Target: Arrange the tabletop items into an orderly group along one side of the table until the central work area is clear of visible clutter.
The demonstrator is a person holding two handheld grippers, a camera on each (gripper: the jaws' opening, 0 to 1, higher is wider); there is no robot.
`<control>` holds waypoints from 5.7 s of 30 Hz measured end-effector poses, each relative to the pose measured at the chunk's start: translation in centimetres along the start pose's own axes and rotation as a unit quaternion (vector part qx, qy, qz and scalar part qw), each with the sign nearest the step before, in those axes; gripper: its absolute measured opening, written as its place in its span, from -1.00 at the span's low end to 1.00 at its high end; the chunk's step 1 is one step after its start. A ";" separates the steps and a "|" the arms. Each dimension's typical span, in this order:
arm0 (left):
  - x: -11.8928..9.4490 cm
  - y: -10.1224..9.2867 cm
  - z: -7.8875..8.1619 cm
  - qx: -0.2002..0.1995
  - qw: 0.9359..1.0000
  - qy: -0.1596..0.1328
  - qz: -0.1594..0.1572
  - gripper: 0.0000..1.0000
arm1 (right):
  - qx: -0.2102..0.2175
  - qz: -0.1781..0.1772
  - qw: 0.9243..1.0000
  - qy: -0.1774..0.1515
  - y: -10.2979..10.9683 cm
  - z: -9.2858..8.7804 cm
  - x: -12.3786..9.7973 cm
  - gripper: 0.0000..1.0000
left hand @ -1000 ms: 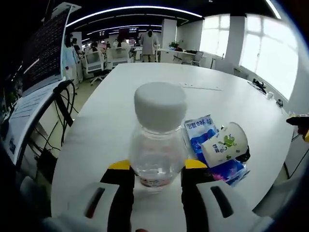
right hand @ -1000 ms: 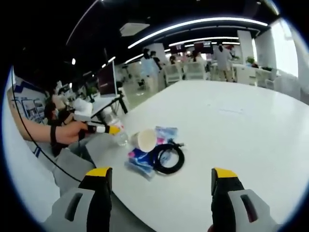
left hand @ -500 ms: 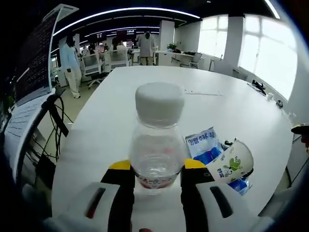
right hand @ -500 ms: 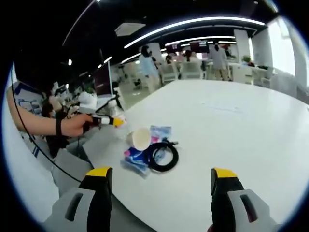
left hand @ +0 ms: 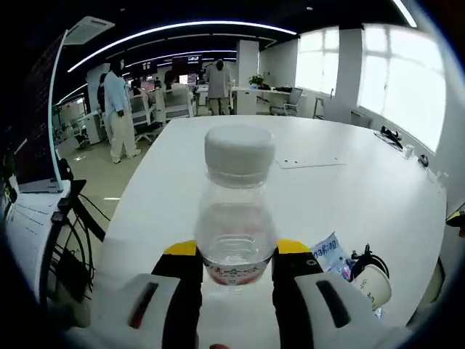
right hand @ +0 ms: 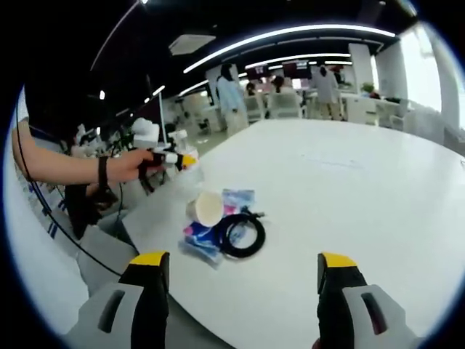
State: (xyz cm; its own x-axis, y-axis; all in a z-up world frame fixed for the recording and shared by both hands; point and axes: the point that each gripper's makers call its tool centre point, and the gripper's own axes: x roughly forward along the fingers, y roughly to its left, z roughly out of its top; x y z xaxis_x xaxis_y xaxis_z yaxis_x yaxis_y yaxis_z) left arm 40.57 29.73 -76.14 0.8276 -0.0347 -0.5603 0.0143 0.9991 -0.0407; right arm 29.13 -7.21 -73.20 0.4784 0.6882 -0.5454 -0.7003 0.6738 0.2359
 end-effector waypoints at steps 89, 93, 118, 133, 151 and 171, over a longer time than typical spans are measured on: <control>4.0 3.1 -0.5 -0.035 0.999 0.002 0.032 -0.21 | -0.014 0.000 1.000 0.016 -0.8 0.9 0.9 0.69; 2.6 2.3 -0.9 -0.033 0.999 -0.001 0.030 -0.20 | -0.013 0.004 1.000 0.014 -0.5 0.9 1.0 0.69; -4.7 1.6 -5.8 -0.008 1.000 0.016 -0.004 -0.06 | -0.010 0.014 1.000 0.006 0.1 0.2 0.5 0.69; -8.1 -2.5 -7.3 0.063 0.995 0.023 -0.079 0.07 | -0.011 0.020 1.000 0.007 0.3 -0.4 0.8 0.70; -6.7 -10.3 -8.1 0.236 0.945 0.066 -0.219 0.14 | -0.007 0.014 1.000 0.004 -0.1 -1.0 0.1 0.70; -4.7 -14.8 -9.5 0.415 0.855 0.116 -0.290 0.11 | -0.002 0.005 1.000 -0.002 0.0 -1.2 -0.6 0.70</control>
State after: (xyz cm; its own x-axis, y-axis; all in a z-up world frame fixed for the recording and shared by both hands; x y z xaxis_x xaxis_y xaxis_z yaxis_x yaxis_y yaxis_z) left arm 31.13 14.86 -80.79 0.4137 -0.4391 -0.7975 0.8572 0.4829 0.1788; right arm 28.24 -7.98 -73.86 0.4723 0.6964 -0.5404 -0.7076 0.6651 0.2387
